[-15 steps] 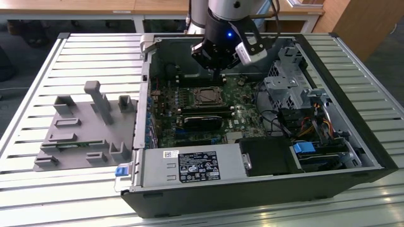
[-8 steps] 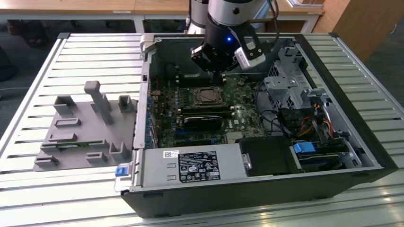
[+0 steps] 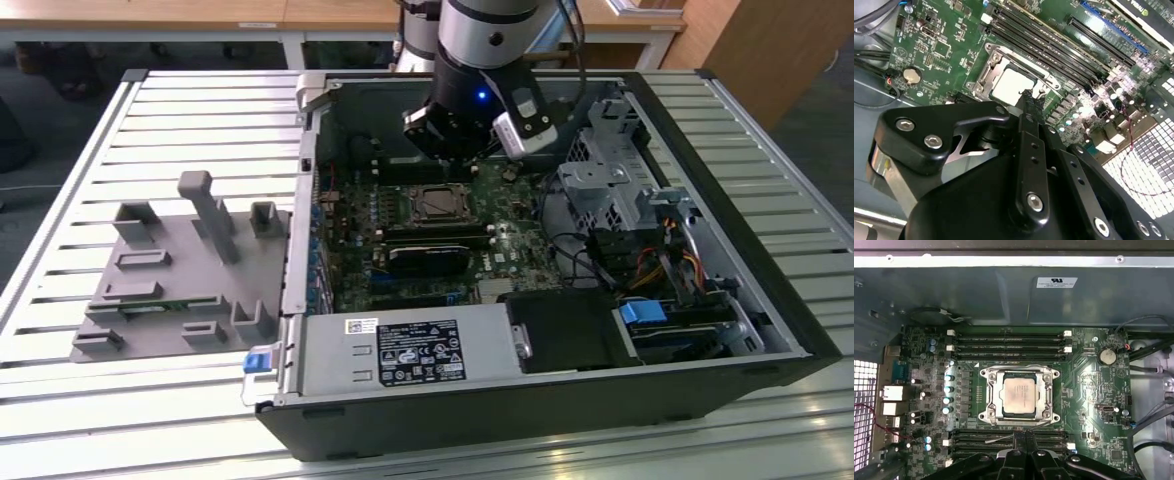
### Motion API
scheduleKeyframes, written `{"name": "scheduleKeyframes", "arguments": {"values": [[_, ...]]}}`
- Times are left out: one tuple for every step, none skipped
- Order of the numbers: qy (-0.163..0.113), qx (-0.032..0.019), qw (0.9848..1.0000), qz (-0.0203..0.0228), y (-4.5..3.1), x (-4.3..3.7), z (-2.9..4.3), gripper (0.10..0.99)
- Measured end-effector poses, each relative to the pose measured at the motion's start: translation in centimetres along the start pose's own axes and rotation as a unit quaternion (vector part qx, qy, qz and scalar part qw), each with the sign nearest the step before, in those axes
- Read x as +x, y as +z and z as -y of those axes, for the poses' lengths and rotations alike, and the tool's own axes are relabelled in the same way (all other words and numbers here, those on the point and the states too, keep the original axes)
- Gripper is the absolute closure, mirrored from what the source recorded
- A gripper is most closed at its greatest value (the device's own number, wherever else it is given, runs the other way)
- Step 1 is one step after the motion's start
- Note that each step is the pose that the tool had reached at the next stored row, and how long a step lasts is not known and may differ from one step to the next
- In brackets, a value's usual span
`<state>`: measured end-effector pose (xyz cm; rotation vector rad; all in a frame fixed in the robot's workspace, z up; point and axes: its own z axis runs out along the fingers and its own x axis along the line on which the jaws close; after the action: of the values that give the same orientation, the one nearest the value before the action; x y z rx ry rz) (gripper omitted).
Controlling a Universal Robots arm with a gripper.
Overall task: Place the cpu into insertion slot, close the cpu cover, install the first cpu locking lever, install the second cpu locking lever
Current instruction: 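Install the second cpu locking lever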
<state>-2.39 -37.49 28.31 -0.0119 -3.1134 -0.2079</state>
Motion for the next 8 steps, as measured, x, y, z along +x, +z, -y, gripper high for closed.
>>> {"name": "scheduleKeyframes", "arguments": {"values": [[0.0, 0.0, 1.0, 0.0, 0.0, 0.0, 0.0, 0.984], [0.0, 0.0001, 1.0, 0.0, 0.0, 0.0, 0.0, 0.984], [0.0, 0.0001, 1.0, 0.0, 0.01, 0.0, 0.0, 0.984], [0.0, -0.0005, 1.0, 0.0, 0.12, 0.0, 0.01, 0.984], [0.0, -0.0013, 1.0, 0.0, 0.26, 0.0, 0.03, 0.984], [0.0, -0.0017, 1.0, -0.0001, 0.41, 0.0, 0.05, 0.984], [-0.001, -0.0019, 1.0, -0.0005, 0.57, -0.01, 0.07, 0.984], [-0.003, -0.0019, 1.0, -0.0013, 0.74, -0.02, 0.1, 0.984]]}}
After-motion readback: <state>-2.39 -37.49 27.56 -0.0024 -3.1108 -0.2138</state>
